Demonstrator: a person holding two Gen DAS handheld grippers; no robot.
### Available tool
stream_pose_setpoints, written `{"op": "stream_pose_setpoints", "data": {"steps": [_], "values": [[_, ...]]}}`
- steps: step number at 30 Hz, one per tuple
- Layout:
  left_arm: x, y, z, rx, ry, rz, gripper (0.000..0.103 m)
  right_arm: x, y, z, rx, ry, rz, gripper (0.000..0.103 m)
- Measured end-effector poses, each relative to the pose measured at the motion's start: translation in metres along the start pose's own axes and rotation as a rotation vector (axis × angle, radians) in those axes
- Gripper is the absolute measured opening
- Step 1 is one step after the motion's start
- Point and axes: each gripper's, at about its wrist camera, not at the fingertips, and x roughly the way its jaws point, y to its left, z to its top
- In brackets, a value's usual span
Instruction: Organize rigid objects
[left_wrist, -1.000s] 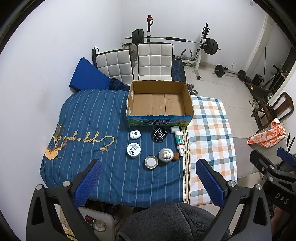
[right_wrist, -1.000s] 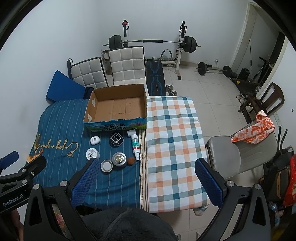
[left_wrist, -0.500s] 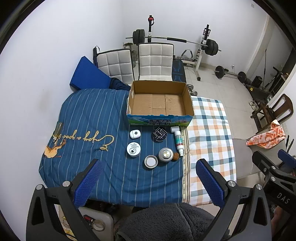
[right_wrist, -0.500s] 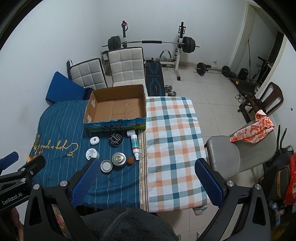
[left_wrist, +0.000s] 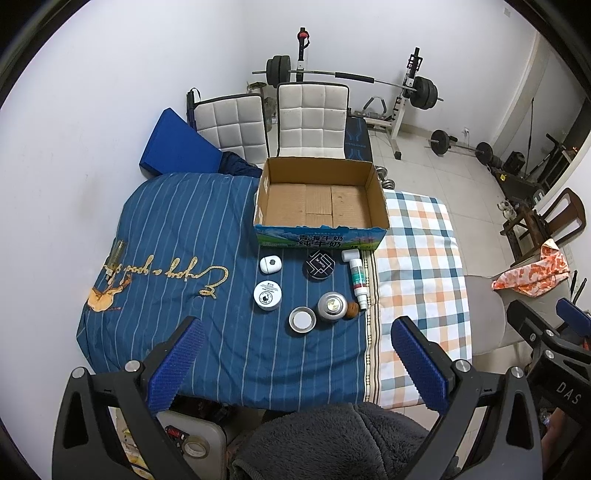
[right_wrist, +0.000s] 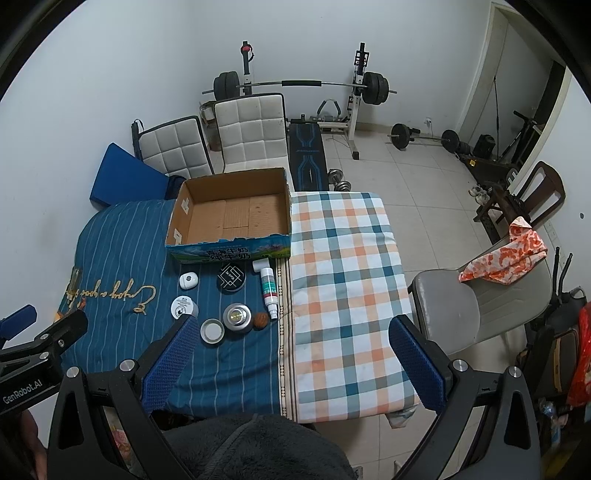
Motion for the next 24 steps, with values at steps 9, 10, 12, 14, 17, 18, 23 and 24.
{"op": "stream_pose_setpoints", "data": {"steps": [9, 10, 12, 14, 17, 18, 23, 24], "values": [[0.0014, -0.0012, -0.0024, 0.002, 0.003, -0.001, 0.103, -0.0002, -0.0005, -0.0007, 0.0, -0.003, -0.001, 0.103], [0.0014, -0.0012, -0.0022, 0.002, 0.003, 0.0, 0.103, -0.0005, -0.0004, -0.0003, -0.001, -0.005, -0.002, 0.103], [0.0015, -0.001, -0.0016, 0.002, 0.003, -0.001, 0.103, -0.0018, -0.0001, 0.0013, 0.0, -0.007, -0.003, 0.103], [0.0014, -0.0007, -0.0017, 0.0, 0.004, -0.001, 0.103, -0.0032, 0.0, 0.0026, 0.001, -0.007, -0.002, 0.103], [0.0014, -0.0013, -0.002, 0.002, 0.004, 0.001, 0.103, -0.0034, 0.0, 0.0025, 0.0, -0.008, -0.003, 0.103], [0.0014, -0.0011, -0.0019, 0.002, 0.004, 0.001, 0.103, -0.0034, -0.0001, 0.0022, 0.0, -0.008, -0.002, 0.103], [0.0018, -0.0013, -0.0023, 0.001, 0.005, -0.002, 0.103, -0.0048, -0.0002, 0.0048, 0.001, -0.005, 0.003, 0.103], [0.0035, -0.0011, -0.0022, -0.001, 0.008, -0.001, 0.103, -0.0051, 0.0001, 0.0064, 0.001, -0.003, 0.005, 0.103]]}}
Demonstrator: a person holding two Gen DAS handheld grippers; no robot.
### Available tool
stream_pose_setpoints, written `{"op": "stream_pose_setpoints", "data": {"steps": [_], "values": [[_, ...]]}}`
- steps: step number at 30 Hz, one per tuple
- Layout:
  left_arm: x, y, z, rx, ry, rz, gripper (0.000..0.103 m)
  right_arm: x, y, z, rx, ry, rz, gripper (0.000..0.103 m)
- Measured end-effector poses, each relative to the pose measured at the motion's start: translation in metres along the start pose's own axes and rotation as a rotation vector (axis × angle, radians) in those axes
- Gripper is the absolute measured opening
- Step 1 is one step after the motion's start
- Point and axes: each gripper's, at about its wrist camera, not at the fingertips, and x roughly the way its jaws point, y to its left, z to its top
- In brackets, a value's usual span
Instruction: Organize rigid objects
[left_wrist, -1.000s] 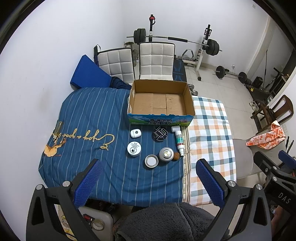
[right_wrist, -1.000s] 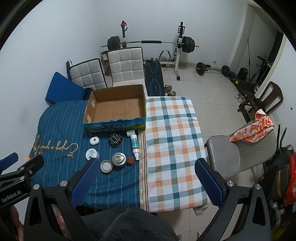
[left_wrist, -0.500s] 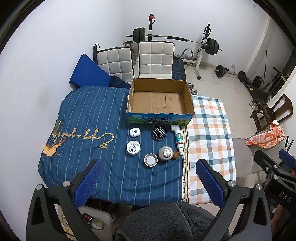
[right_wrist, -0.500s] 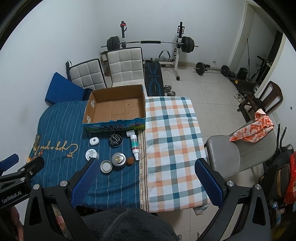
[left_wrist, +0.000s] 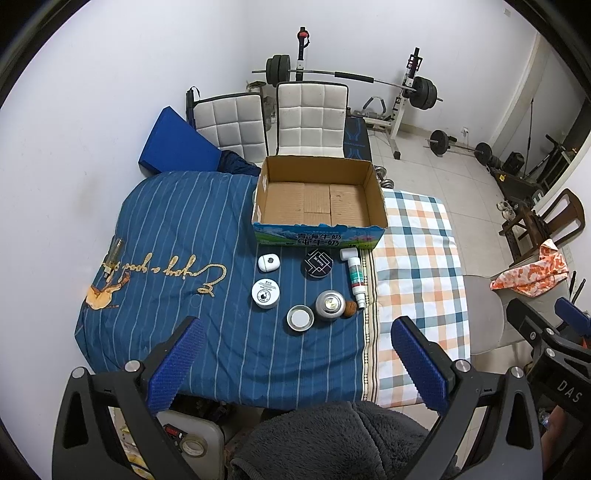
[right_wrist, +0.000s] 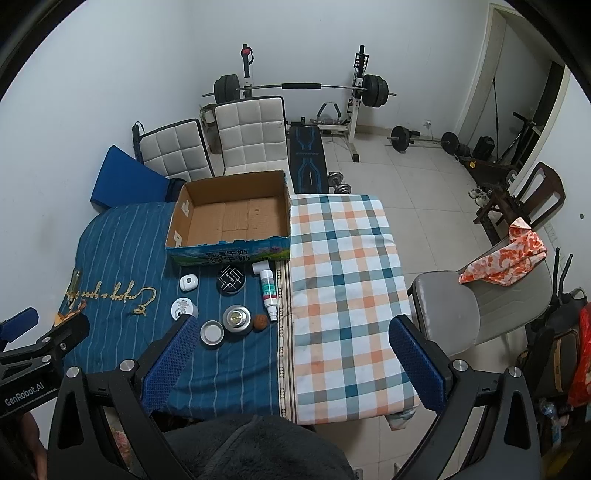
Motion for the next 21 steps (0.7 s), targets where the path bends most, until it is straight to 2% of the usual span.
{"op": "stream_pose_setpoints", "data": {"steps": [4, 9, 12, 18, 21], "values": [[0.014, 0.004, 0.001, -0.021, 0.009, 0.012, 0.103, 0.015, -0.001, 0.003, 0.007, 0.013, 0.007, 0.103], [0.068, 0.02, 0.01, -0.042, 0.048, 0.069, 0.103, 0.069, 0.004, 0.006, 0.001, 0.064, 0.022, 0.103], [0.108, 0.036, 0.012, -0.065, 0.098, 0.077, 0.103, 0.123, 0.014, 0.009, -0.007, 0.108, 0.038, 0.103], [0.218, 0.068, 0.008, -0.111, 0.252, 0.102, 0.103, 0.258, 0.046, -0.002, -0.022, 0.253, 0.065, 0.103], [0.272, 0.083, 0.004, -0.136, 0.315, 0.113, 0.103, 0.335, 0.071, -0.019, -0.055, 0.379, 0.072, 0.103]]}}
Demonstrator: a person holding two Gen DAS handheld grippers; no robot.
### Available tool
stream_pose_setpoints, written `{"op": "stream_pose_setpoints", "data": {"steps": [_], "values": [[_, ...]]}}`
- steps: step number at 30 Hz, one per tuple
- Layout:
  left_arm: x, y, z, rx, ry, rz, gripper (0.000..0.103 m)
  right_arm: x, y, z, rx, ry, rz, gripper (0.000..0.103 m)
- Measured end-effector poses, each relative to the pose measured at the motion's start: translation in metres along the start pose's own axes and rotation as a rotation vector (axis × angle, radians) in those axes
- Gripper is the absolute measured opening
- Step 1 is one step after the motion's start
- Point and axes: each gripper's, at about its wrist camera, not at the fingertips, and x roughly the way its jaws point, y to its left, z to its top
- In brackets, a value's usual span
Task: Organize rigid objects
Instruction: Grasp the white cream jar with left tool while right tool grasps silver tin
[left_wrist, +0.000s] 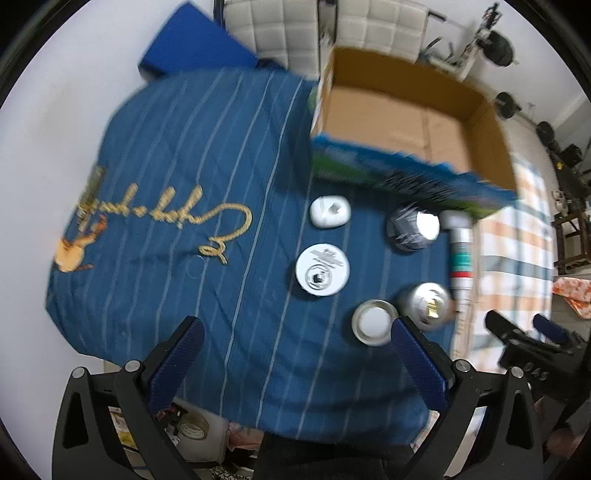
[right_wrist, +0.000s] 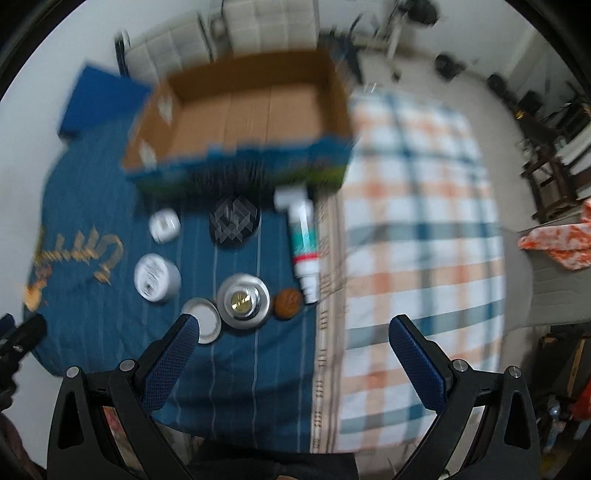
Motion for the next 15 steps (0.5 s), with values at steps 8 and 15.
{"op": "stream_pose_setpoints", "data": {"steps": [8, 15], "values": [[0.106, 0.007, 0.029, -0.022, 0.152, -0.01, 0.103, 0.141, 0.039, 0.008, 0.002, 0.223, 0.033, 0.097], [0.152, -0.002, 0.041, -0.003, 0.242, -0.065, 0.103, 0.184, 0.063, 0.0, 0.018, 0.278, 0.02, 0.091]]}}
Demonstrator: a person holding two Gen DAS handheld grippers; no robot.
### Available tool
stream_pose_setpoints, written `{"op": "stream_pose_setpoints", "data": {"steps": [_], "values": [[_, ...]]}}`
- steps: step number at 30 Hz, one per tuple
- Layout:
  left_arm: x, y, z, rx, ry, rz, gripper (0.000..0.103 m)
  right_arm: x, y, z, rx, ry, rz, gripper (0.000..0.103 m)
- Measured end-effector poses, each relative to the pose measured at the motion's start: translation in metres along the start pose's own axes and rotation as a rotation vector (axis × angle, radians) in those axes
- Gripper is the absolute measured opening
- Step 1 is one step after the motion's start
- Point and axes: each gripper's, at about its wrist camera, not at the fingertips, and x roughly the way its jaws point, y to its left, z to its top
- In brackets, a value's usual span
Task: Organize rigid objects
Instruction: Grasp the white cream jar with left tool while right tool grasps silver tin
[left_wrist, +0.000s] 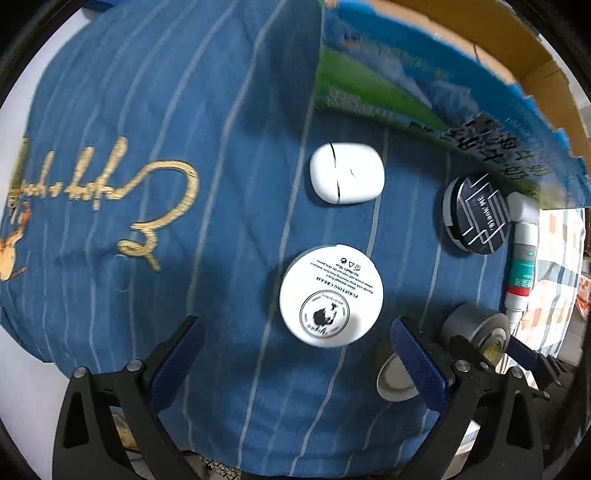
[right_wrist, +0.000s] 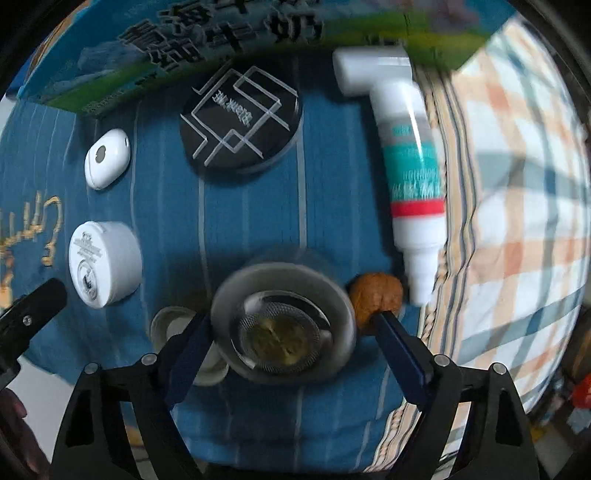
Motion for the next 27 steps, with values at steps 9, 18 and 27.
{"op": "stream_pose_setpoints", "data": {"steps": [9, 18, 27], "values": [[0.051, -0.011, 0.013, 0.064, 0.071, 0.02, 0.092, 0.022, 0.025, -0.01, -0.046, 0.059, -0.019, 0.074], [0.076, -0.011, -0.017, 0.102, 0.09, 0.032, 0.065, 0.068, 0.01, -0.014, -0.015, 0.168, 0.017, 0.073], [0.102, -0.001, -0.008, 0.073, 0.099, 0.018, 0.072, 0.076, 0.006, -0.049, 0.011, 0.169, 0.009, 0.075]]}}
